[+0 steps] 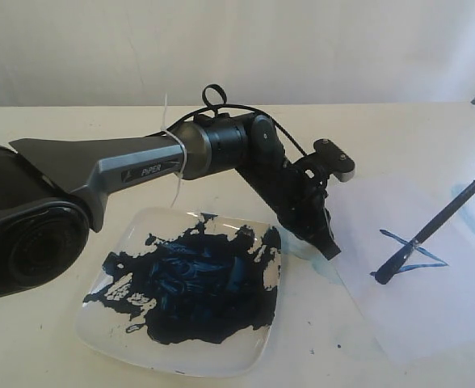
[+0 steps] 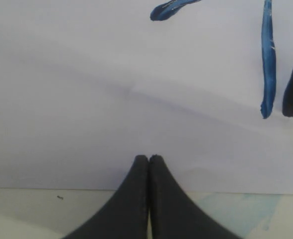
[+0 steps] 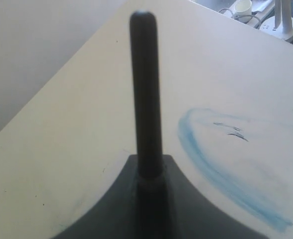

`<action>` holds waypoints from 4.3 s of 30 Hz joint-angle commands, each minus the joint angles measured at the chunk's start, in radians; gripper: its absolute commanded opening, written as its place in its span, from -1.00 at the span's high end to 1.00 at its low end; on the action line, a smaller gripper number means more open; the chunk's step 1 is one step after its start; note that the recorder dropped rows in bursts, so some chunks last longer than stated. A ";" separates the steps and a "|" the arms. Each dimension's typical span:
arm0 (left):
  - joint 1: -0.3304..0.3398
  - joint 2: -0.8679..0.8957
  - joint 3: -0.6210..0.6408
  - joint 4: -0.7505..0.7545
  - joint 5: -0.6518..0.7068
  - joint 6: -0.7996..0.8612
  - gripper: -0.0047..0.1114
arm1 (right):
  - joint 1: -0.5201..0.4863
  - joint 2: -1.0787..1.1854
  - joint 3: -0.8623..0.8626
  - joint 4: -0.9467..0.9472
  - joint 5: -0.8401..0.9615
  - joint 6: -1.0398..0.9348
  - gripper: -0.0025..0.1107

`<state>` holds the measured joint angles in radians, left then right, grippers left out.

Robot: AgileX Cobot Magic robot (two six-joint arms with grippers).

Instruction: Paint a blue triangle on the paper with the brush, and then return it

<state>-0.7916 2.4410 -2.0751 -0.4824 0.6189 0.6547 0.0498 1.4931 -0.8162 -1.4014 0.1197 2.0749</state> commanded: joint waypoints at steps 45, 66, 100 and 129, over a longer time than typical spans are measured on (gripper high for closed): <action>0.000 0.004 0.004 0.004 0.046 0.003 0.92 | 0.001 0.070 -0.060 0.015 0.040 0.016 0.96; 0.000 0.004 0.004 0.004 0.044 0.003 0.92 | 0.001 0.102 -0.084 0.015 0.051 0.016 0.96; 0.000 0.004 0.004 0.004 0.046 0.003 0.92 | 0.001 0.194 -0.207 0.011 0.086 0.016 0.96; 0.000 0.004 0.004 0.004 0.046 0.003 0.92 | -0.001 0.244 -0.291 -0.032 0.136 0.016 0.96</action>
<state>-0.7916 2.4410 -2.0751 -0.4824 0.6189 0.6547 0.0498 1.7374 -1.0938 -1.4169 0.2452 2.0868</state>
